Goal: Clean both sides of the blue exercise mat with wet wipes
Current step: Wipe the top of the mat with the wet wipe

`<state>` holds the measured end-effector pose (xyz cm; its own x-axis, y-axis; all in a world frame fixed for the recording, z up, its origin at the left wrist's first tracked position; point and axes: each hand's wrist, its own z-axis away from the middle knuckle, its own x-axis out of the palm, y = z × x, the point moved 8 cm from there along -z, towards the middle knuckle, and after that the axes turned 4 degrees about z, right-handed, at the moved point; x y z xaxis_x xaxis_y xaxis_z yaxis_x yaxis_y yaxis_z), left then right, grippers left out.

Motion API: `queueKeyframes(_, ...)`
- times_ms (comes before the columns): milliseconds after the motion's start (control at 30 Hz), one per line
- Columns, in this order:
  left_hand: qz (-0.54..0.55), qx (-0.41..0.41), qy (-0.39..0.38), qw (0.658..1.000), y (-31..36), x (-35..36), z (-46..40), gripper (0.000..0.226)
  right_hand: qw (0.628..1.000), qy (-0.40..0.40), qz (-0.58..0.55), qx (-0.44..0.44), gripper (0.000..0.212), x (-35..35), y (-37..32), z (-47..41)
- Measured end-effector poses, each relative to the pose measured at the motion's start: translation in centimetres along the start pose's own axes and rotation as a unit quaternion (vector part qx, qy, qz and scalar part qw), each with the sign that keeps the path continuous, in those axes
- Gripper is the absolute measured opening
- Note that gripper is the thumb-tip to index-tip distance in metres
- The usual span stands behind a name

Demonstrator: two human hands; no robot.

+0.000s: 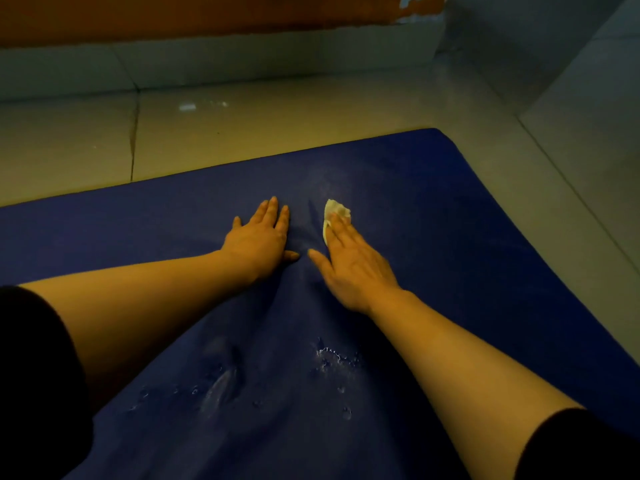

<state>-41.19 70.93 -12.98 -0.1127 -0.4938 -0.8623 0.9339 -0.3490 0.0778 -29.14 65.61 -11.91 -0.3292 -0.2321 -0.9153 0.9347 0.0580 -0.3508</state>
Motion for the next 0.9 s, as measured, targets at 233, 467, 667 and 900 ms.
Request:
queueKeyframes(233, 0.006, 0.1, 0.032, 0.994, 3.6, 0.9, 3.5, 0.068, 0.987, 0.042, 0.08, 0.136, 0.068, -3.9, 5.8, 1.6)
queueKeyframes(467, -0.038, 0.102, -0.032, 0.994, 4.6, 2.4, 3.8, 0.074, 0.992, 0.025, -0.074, 0.095, 0.062, -2.5, 3.7, 0.6)
queueKeyframes(667, -0.045, 0.097, -0.029, 0.994, 4.7, 2.6, 4.0, 0.074, 0.997, 0.062, 0.036, -0.018, 0.058, -2.4, 1.6, 4.7)
queueKeyframes(900, -0.038, 0.092, -0.037, 0.994, 4.6, 2.5, 4.0, 0.074, 0.988, -0.017, 0.107, 0.113, 0.069, -1.5, 4.8, 0.5)
